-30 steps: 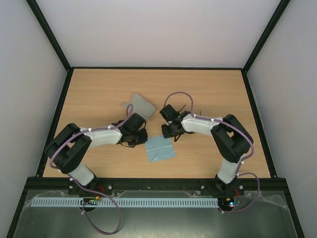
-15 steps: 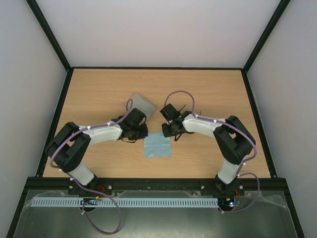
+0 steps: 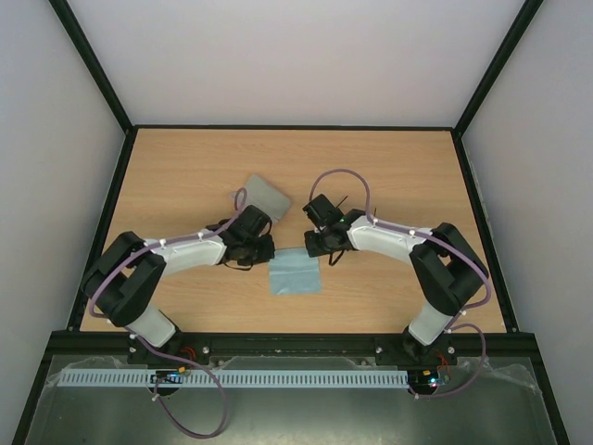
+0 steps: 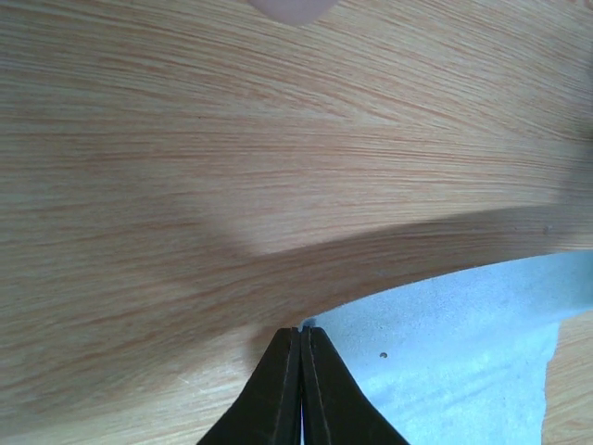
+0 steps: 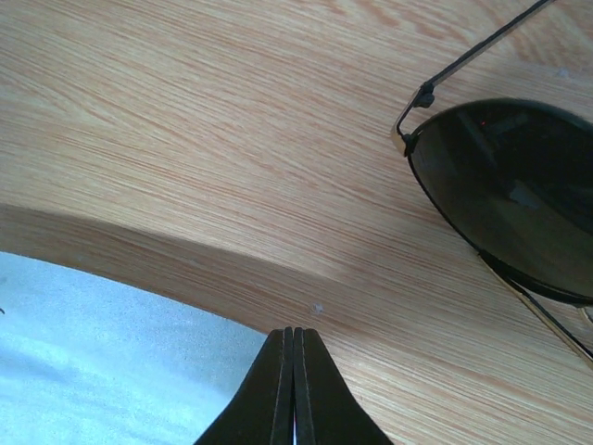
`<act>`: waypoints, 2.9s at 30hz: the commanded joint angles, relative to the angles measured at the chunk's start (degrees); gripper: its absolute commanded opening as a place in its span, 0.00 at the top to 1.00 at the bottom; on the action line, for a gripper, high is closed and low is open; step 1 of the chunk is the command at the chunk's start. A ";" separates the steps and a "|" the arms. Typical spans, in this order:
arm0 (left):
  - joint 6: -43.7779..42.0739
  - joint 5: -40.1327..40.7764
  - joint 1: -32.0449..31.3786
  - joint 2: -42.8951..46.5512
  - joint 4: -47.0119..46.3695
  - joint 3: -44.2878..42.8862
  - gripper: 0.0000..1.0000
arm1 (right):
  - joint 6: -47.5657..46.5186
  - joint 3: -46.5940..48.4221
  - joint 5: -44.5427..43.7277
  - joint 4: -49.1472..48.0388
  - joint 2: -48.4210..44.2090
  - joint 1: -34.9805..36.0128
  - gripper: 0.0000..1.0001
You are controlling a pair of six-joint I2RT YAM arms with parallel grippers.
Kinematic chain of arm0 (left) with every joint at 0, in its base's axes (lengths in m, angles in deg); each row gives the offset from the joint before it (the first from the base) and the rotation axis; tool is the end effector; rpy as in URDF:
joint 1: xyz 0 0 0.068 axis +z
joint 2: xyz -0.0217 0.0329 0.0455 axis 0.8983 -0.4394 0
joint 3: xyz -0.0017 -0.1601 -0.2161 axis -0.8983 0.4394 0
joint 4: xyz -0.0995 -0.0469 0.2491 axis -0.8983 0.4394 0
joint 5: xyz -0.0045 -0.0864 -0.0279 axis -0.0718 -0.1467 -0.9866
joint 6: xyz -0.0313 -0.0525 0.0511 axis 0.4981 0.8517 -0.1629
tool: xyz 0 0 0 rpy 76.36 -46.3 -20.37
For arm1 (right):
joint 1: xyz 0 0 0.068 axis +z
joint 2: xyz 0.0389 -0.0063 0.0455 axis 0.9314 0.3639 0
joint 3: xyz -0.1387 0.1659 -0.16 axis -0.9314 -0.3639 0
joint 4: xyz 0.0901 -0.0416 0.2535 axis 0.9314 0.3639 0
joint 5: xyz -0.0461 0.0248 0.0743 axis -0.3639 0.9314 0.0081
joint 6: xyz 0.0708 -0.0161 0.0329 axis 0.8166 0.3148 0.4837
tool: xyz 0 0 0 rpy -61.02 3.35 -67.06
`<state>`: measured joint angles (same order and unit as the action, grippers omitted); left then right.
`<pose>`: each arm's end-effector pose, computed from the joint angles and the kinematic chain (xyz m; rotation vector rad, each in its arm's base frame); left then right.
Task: Organize the sunglasses
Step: Fold the glasses cleaning cloth at the center of the board.
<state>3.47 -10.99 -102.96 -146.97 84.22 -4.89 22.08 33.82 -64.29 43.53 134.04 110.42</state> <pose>0.2469 -0.2105 0.1124 -0.1395 2.6974 -0.6858 0.2768 0.2420 0.1411 -0.3421 2.5398 0.3975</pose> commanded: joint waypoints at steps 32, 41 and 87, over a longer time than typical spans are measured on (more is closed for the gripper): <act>1.82 1.78 -2.26 7.65 2.74 3.87 0.97 | -0.04 -3.44 -1.63 2.49 -4.26 3.13 0.99; 1.99 2.27 -2.37 7.80 2.71 4.02 0.97 | 0.07 -4.01 -2.92 2.84 -5.13 3.44 0.99; -0.68 1.15 0.83 10.32 5.82 -0.13 0.98 | -1.26 -1.54 -1.76 4.91 -8.24 0.93 0.99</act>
<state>2.08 -9.98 -101.63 -138.25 88.00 -6.42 20.20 33.27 -66.00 45.11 128.18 111.51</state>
